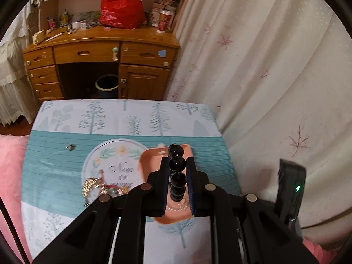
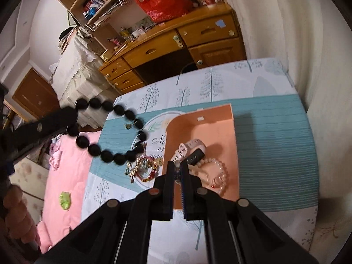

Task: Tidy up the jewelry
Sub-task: 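Lift the necklace into the box with the right tool while the left tool carries the black bracelet over, then lower the black bead bracelet into the pink box and open the left tool, then withdraw both tools from the pink box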

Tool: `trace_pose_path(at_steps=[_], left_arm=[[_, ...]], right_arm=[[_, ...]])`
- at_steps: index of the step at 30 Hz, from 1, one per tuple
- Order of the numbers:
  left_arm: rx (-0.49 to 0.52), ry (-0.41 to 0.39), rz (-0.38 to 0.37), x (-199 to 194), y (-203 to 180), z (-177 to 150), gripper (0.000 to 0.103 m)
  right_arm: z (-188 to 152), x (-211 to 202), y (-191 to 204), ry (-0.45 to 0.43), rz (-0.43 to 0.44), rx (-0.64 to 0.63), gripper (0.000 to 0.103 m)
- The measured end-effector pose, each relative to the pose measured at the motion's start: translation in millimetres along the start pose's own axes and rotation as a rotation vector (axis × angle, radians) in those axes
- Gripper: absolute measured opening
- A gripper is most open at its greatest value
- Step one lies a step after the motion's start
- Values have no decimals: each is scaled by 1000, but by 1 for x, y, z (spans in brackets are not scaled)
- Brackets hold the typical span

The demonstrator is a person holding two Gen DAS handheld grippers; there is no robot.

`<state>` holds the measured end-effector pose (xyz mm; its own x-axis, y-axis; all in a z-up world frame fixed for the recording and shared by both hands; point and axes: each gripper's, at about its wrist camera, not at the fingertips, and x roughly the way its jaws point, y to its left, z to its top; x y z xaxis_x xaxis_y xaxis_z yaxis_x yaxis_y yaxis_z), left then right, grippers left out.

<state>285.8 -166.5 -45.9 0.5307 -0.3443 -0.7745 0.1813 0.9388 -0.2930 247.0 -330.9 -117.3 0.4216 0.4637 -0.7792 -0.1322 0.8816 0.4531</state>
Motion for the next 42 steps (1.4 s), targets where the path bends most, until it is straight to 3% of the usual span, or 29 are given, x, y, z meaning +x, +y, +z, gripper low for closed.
trace_pose_path(at_steps=[4,6,8,10,11,14,15,23,28,30,35,39,42], left_arm=[[32,26,-13,18,-18,3,13],[24,43,-19,26,-23,3,13],[19,56,-21,31,-25,1,13],[13,76,-30,36,-26,-1,15],[11,81,-32,37,-27,-3,24],[-4,104,-2,37,-26,-5,72],[-6,93,12,33,-24,-7,74],[-60,98,165,-6,18,-32,81],[-171,124,253,-32,68,-66,82],[-217,148,258,-43,90,-82,89],[-293,193,287,-70,142,-118,89],[-295,197,345,-95,177,-135,89],[-288,180,346,-115,198,-144,89]], right_arm=[[0,-1,-14,24,25,24,14],[-2,-6,-20,15,23,37,35],[-6,-11,-28,6,29,66,47],[-8,-15,-35,10,38,91,52],[-10,-17,-38,11,34,98,57],[-14,-22,-44,8,3,99,69],[-15,-23,-44,9,-2,102,73],[-21,-18,-30,31,-23,89,80],[-33,-13,-1,44,-7,85,80],[-38,-10,12,46,-12,71,80],[-54,0,57,30,-53,-3,80],[-67,12,86,42,-67,-16,80],[-78,18,105,17,-94,18,80]])
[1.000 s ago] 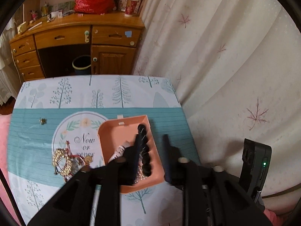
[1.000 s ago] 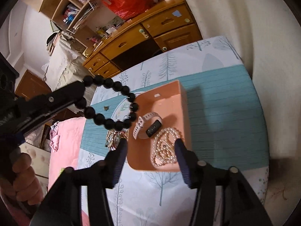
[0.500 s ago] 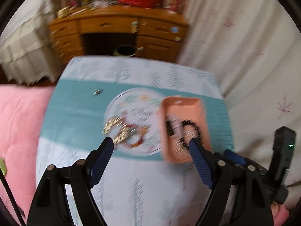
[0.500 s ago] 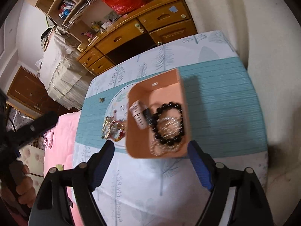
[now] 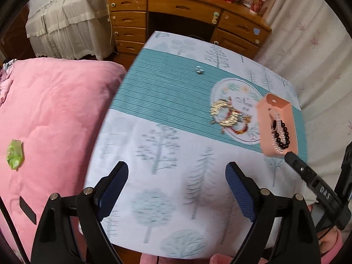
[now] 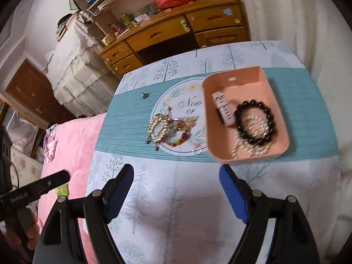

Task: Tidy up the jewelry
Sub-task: 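Withdraw both tools from the pink box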

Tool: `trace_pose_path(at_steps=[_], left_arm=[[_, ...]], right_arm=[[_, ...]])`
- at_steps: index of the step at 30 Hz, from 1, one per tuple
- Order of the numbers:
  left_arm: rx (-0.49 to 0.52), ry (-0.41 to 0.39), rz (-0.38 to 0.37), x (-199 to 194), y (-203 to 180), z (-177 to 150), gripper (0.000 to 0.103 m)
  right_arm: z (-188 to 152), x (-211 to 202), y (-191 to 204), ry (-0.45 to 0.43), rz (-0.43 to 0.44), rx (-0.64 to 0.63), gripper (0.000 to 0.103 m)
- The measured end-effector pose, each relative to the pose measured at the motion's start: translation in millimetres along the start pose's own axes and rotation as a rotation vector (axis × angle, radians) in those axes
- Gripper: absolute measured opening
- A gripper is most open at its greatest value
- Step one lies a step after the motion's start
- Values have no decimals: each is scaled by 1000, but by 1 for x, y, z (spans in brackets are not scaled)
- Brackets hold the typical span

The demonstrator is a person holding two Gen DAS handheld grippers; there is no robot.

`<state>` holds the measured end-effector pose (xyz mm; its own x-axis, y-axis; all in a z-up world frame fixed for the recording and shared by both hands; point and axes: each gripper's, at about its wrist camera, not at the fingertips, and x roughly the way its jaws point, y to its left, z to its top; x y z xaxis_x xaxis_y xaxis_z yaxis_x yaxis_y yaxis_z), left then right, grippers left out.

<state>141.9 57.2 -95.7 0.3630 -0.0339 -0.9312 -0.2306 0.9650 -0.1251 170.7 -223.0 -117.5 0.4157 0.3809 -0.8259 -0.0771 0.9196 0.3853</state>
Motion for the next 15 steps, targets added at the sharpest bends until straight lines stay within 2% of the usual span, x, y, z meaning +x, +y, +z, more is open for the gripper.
trace_pose_path(at_steps=[4,9,15], left_arm=[[47,-7,7,-2,27,-4,89],[147,39,-16,5,43,-1,89],[242,95,-84,22,53,8,92]], right_arm=[[-13,4,26,-71,-64,19,80],[-28,8,59,-126,-163,-19,80],[-34,7,72,-183,-217,97,80]])
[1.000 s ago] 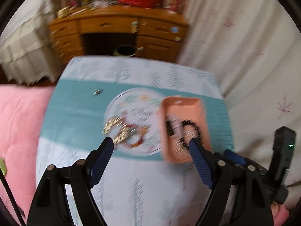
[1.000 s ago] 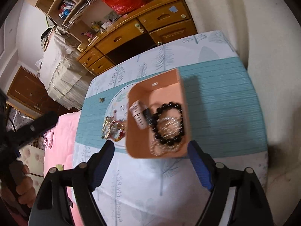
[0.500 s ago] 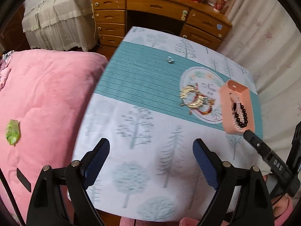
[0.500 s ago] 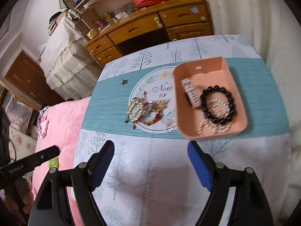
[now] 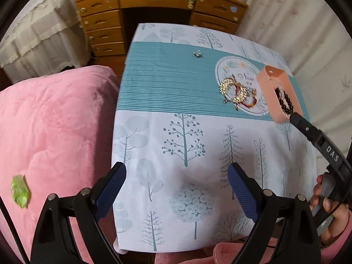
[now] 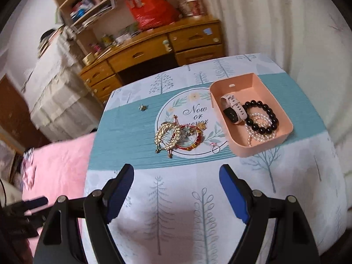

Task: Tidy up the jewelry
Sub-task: 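Withdraw both tools from the pink box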

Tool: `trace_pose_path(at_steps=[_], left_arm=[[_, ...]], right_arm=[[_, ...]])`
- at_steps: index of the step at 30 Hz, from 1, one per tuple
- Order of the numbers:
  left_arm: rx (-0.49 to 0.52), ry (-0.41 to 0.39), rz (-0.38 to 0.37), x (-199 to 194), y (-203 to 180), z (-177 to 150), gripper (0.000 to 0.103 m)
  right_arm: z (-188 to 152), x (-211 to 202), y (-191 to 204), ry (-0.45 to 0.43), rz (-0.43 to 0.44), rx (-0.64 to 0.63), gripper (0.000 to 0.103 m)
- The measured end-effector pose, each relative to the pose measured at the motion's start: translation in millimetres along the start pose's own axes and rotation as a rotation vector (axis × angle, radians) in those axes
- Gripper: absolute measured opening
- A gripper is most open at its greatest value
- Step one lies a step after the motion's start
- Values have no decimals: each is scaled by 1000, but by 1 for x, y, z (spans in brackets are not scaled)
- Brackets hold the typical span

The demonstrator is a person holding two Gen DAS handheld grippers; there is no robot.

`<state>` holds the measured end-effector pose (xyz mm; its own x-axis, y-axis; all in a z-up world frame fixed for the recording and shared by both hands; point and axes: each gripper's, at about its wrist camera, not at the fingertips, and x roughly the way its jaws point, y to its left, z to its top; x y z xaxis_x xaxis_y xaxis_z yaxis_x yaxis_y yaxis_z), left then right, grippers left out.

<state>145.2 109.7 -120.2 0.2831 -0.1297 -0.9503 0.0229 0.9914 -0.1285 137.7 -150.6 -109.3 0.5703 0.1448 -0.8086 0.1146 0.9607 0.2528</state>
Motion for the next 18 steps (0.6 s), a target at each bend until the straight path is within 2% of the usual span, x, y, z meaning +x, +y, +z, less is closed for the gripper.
trace_pose_path(at_steps=[3,7,11,13,15,18], left_arm=[[36,12,0,10,1,13,92],[58,-20,0,19,0,36,92],[86,-62,-3,30,-6,64,92],[99,-76,-11,39,-10,76,92],[117,-75,-46,53,-16,87,92],[162,-70,-84,77,-29,100,92]], right_arm=[[0,-3,7,-19,-38,2,80],[2,2,17,-44,-93,-80,78],[5,18,21,-56,-94,-115,76],[4,32,23,-56,-91,-140,72],[2,47,27,-53,-96,-178,60],[-1,74,28,-48,-128,-234,54]])
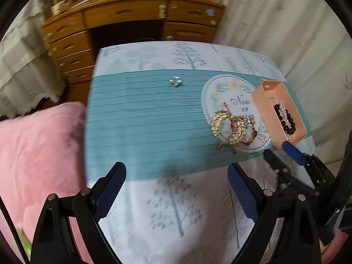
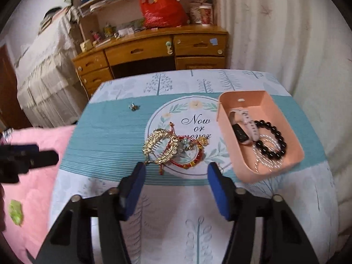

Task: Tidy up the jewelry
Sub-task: 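Withdraw both tools from the pink box, then grasp the gold filigree heart with the left tool while the right tool grasps the red-string bangle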

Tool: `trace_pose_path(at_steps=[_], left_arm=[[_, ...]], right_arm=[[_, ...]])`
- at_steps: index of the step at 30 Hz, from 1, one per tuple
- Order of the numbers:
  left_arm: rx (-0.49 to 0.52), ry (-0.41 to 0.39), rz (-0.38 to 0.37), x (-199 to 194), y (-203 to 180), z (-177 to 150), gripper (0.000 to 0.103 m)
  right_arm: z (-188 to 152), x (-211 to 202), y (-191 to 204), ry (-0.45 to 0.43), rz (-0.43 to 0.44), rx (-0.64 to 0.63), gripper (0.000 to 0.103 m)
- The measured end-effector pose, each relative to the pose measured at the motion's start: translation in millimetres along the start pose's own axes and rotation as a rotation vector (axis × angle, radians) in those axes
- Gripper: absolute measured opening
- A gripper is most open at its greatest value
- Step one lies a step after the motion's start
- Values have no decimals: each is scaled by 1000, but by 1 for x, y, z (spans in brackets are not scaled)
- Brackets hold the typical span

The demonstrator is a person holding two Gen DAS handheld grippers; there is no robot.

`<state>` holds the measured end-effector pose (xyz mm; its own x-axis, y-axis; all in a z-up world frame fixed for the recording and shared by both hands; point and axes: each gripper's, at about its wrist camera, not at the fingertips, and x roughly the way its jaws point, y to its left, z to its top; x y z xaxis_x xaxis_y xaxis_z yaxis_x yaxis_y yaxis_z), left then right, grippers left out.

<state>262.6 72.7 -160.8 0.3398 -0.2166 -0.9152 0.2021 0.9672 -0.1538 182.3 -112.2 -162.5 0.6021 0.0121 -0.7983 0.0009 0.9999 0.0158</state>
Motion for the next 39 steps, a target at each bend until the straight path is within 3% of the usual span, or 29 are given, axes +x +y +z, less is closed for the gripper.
trace_pose_path(at_steps=[3,9,11,15,24,25,27,34,39], left_arm=[[85,37,-43,33,-18,11,92],[299,75,-20,82,-61,28,92],[352,118,-69,99,-76,35,93],[394,154,-82,121,-94,40,93],[403,123,-96,141,-104,55,94],[396,110,-97,141,-103,57,91],[410,85,-85,142,-105,64,74],[427,95,-60,137,-104,67,73],[333,54,-81,112,-83,69,73]], right_arm=[[-4,22,-1,21,-25,-40,54],[-13,51,-5,56,-53,-150,54],[-17,56,-10,62,-27,-145,54],[-20,66,-18,92,14,-125,55],[-19,71,-17,39,32,-144,67],[-19,71,-15,33,33,-153,67],[-18,72,-14,32,33,-155,68],[-12,75,-11,52,50,-161,68],[-4,82,-7,50,41,-150,68]])
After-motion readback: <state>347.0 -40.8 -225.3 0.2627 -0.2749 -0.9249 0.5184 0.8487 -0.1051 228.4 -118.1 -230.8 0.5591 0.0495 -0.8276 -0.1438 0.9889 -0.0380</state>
